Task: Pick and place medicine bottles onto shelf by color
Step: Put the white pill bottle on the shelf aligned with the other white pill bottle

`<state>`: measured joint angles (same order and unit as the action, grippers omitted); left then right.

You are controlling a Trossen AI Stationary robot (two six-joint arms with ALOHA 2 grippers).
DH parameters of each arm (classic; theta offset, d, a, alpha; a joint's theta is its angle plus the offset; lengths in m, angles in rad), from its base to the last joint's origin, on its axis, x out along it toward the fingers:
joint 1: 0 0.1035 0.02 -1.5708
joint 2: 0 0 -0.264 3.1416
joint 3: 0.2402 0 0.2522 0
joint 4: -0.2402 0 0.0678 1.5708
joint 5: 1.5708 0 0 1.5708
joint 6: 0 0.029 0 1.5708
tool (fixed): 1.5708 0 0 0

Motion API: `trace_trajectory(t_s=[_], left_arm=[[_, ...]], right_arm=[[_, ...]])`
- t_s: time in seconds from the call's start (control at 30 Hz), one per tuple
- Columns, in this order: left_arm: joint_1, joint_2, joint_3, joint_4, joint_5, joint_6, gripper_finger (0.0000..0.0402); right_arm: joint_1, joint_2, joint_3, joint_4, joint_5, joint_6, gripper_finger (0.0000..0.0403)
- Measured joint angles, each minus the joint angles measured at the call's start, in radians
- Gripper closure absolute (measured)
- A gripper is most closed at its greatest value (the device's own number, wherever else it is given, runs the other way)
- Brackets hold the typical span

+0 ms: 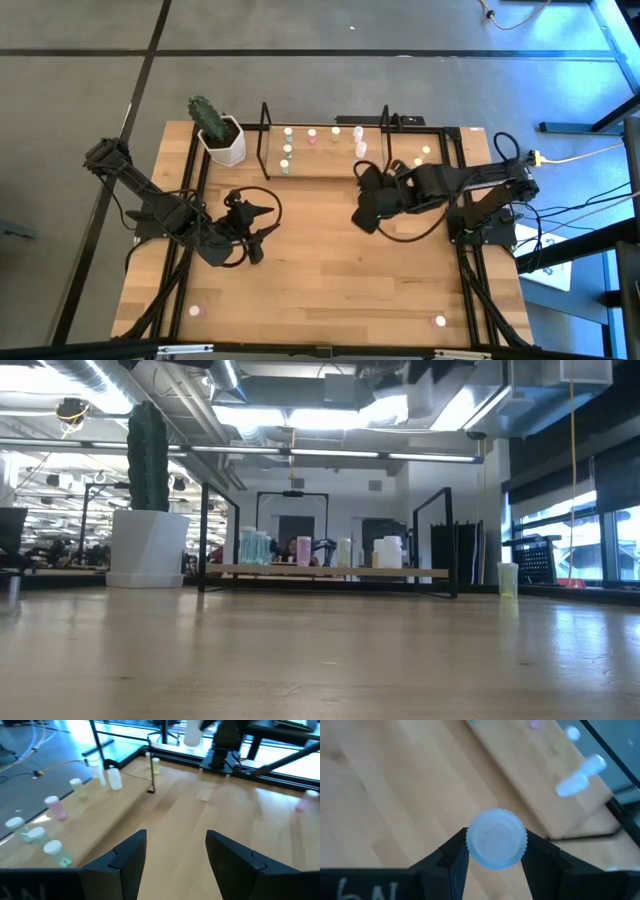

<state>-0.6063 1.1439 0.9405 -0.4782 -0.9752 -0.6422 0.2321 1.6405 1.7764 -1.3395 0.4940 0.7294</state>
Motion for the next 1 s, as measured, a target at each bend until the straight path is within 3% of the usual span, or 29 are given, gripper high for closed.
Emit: trace_trajectory(t_s=[0.23, 0.4, 0.7, 1.0], left_arm=[[0.053, 0.000, 0.000, 0.000, -0.003, 0.000, 0.0204], [0.077, 0.000, 0.000, 0.000, -0.001, -0.003, 0.0204], [0.112, 0.000, 0.000, 0.000, 0.000, -0.004, 0.0204], [0.134, 0.000, 0.000, 0.000, 0.000, -0.003, 0.0204]], right_arm=[[-0.078, -0.001, -0.132, 0.187, -0.002, -0.054, 0.0244], [-0.177, 0.000, -0.211, 0.288, -0.076, -0.061, 0.0244], [-0.285, -0.001, -0.326, 0.545, -0.041, 0.030, 0.0244], [-0.319, 0.000, -0.413, 0.604, -0.016, 0.054, 0.0244]])
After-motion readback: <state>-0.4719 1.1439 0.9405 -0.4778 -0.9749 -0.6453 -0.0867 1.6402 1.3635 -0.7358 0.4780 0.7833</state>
